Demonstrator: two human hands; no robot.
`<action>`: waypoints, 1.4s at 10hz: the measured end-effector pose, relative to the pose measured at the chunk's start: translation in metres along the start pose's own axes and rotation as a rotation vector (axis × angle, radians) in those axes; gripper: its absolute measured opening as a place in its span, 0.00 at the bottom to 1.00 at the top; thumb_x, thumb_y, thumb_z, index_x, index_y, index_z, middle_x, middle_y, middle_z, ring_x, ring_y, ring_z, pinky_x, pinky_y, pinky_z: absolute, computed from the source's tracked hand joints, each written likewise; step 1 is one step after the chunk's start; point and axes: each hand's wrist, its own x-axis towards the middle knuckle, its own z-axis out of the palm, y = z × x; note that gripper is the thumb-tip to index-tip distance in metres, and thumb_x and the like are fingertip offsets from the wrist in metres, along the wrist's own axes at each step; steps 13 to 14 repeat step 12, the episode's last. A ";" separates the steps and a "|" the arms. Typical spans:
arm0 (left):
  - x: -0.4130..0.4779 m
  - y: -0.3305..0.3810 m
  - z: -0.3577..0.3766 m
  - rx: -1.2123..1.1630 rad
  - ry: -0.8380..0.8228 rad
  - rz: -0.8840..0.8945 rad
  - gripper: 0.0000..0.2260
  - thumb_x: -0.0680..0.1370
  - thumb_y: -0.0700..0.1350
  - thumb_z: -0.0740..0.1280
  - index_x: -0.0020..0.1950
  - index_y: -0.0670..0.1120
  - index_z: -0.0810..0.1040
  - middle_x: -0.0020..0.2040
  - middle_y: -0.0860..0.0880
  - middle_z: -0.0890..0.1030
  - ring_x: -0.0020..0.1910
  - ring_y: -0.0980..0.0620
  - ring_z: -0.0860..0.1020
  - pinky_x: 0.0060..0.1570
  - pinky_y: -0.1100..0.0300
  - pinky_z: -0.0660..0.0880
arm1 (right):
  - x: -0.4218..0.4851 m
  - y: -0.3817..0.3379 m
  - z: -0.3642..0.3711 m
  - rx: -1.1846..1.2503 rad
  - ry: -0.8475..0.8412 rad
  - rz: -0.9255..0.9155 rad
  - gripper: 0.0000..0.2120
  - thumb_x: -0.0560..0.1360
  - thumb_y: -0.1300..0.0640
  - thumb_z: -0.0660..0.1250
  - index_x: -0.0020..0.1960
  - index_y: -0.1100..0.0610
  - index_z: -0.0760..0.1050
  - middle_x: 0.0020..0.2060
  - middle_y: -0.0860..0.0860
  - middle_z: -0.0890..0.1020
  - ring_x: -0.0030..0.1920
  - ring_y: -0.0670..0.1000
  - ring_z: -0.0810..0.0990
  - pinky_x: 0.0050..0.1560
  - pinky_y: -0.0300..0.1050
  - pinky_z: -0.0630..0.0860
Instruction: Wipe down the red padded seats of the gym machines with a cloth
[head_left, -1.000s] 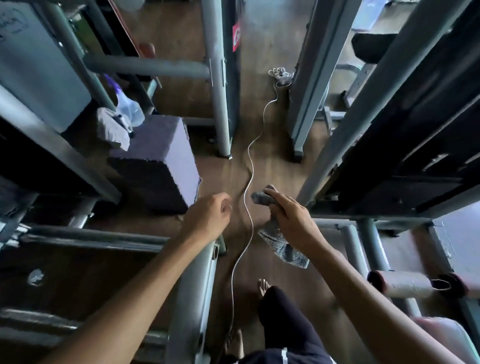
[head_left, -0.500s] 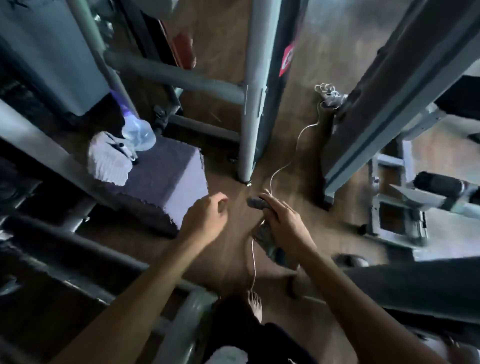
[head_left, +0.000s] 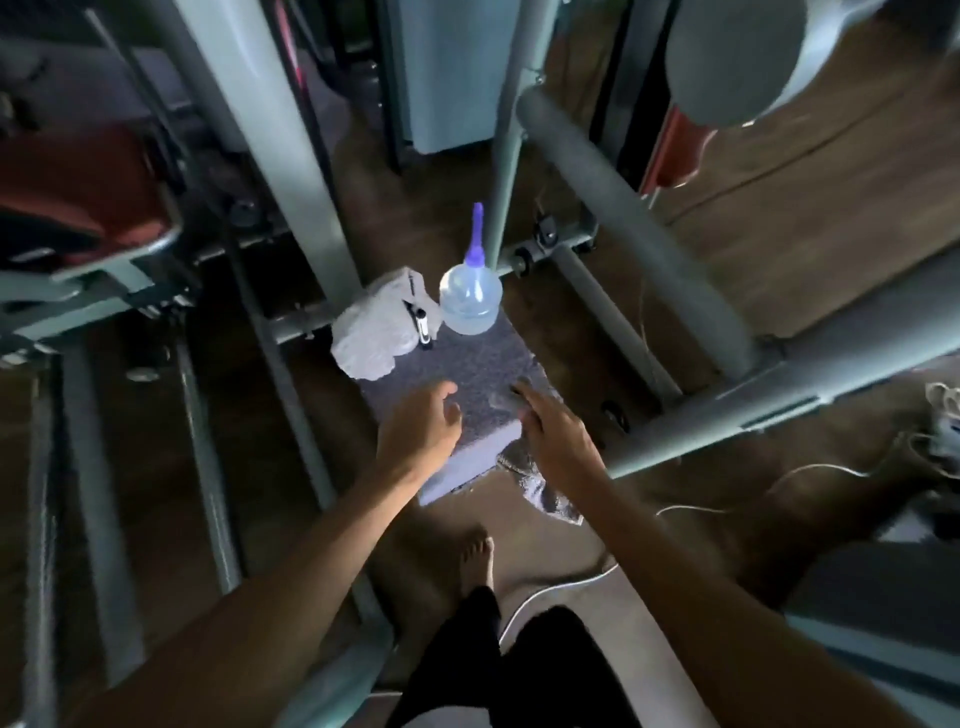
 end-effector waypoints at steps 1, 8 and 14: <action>0.033 -0.008 0.014 -0.014 0.063 -0.115 0.16 0.81 0.44 0.63 0.69 0.46 0.76 0.65 0.44 0.80 0.64 0.45 0.78 0.64 0.50 0.73 | 0.055 0.010 0.003 -0.058 -0.110 -0.054 0.20 0.83 0.60 0.57 0.75 0.56 0.67 0.70 0.57 0.74 0.68 0.57 0.75 0.65 0.47 0.69; 0.118 -0.112 0.202 0.267 0.286 -0.271 0.26 0.85 0.55 0.51 0.82 0.48 0.54 0.82 0.45 0.53 0.81 0.43 0.50 0.78 0.44 0.47 | 0.193 0.159 0.148 -0.587 -0.035 -0.498 0.24 0.83 0.47 0.53 0.78 0.52 0.61 0.78 0.53 0.62 0.78 0.55 0.59 0.76 0.54 0.52; 0.078 -0.064 0.123 -0.009 0.232 -0.431 0.18 0.81 0.45 0.62 0.71 0.45 0.74 0.67 0.43 0.77 0.65 0.40 0.75 0.66 0.47 0.71 | 0.178 0.106 0.083 -0.339 -0.205 -0.403 0.14 0.78 0.61 0.65 0.63 0.61 0.77 0.61 0.60 0.79 0.58 0.63 0.79 0.60 0.57 0.77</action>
